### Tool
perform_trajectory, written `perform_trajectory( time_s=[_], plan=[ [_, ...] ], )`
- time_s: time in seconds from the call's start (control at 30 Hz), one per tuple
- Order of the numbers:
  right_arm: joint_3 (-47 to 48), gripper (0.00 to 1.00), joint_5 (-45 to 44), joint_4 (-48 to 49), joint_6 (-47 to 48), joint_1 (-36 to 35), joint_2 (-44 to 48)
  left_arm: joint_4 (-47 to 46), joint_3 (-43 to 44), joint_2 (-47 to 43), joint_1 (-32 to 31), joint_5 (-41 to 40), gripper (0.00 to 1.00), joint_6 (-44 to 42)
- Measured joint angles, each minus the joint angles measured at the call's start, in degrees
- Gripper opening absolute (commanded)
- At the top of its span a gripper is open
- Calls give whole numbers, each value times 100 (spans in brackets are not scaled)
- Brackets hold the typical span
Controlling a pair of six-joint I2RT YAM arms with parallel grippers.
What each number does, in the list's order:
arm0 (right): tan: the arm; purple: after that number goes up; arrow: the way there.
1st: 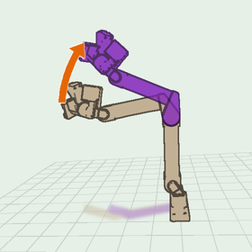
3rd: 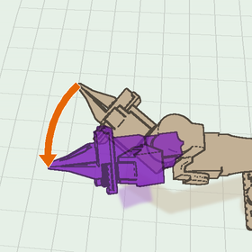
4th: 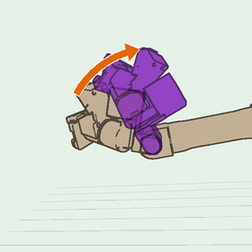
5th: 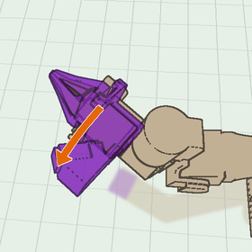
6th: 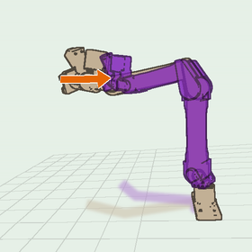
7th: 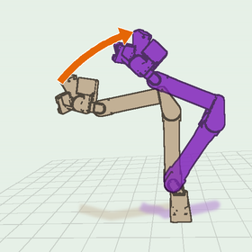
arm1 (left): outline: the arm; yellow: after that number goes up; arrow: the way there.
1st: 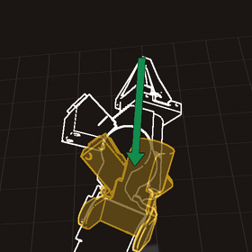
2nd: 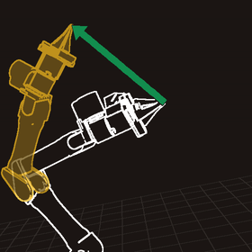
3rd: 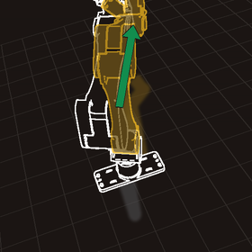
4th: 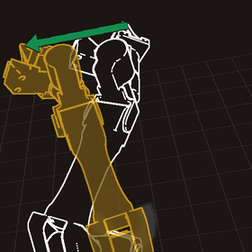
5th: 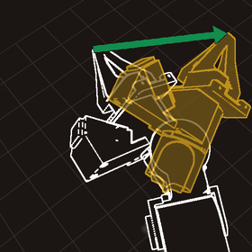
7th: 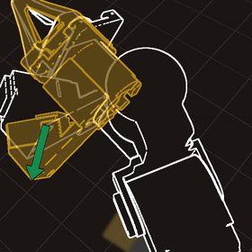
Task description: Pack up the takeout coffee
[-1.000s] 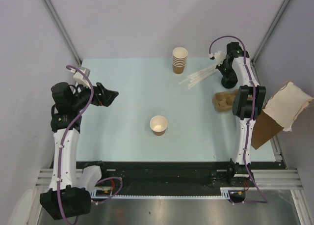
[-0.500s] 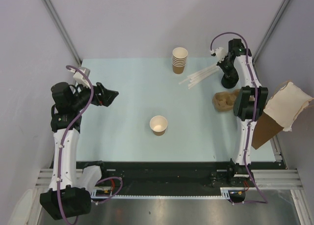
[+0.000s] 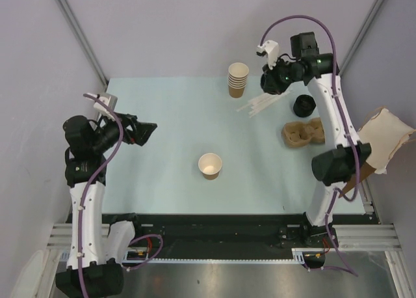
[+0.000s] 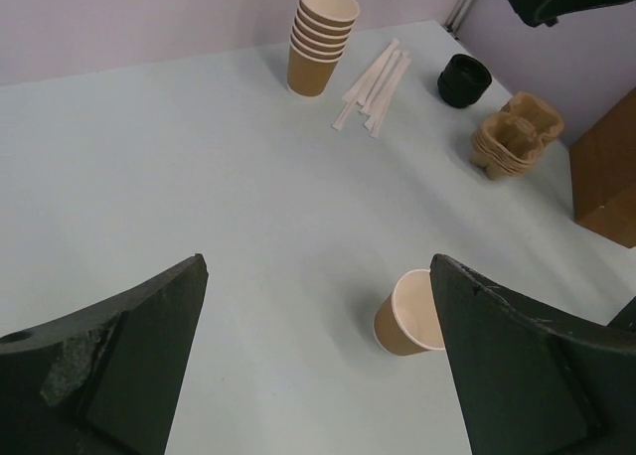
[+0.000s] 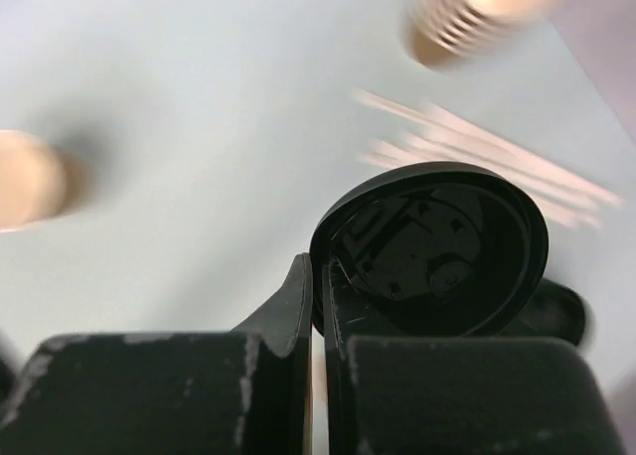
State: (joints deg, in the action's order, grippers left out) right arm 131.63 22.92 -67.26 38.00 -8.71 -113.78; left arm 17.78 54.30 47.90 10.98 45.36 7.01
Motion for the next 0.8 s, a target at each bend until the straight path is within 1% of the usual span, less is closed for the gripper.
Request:
perform_trajectory(
  time_s=[0.07, 0.13, 0.23, 0.33, 0.43, 0.5, 0.57, 0.67, 0.8],
  plan=[
    [-476, 0, 695, 39, -358, -372, 776, 7, 2, -136, 0, 31, 99, -9],
    [-785, 0, 1300, 50, -699, -566, 1314, 28, 4, -293, 0, 66, 100, -35],
    [-1364, 0, 2306, 267, -1292, -673, 1998, 31, 7, -568, 0, 188, 99, -61],
    [-2382, 0, 3257, 560, -1779, -713, 2476, -103, -46, -927, 0, 337, 99, -55],
    [-3314, 0, 4103, 763, -2262, -723, 2594, -527, -337, -1379, 0, 538, 99, -13],
    [-3930, 0, 4734, 1040, -2754, -699, 2594, -815, -557, -1650, -35, 688, 100, 55],
    [-4286, 0, 5154, 1211, -3132, -682, 2592, -1075, -798, -1829, -127, 754, 100, 105],
    [-4424, 0, 5589, 1351, -3547, -695, 2594, -1381, -1117, -1971, -317, 754, 98, 157],
    [-4424, 0, 5899, 1526, -3812, -817, 2623, -1801, -1349, -2024, -737, 772, 95, 35]
  ],
)
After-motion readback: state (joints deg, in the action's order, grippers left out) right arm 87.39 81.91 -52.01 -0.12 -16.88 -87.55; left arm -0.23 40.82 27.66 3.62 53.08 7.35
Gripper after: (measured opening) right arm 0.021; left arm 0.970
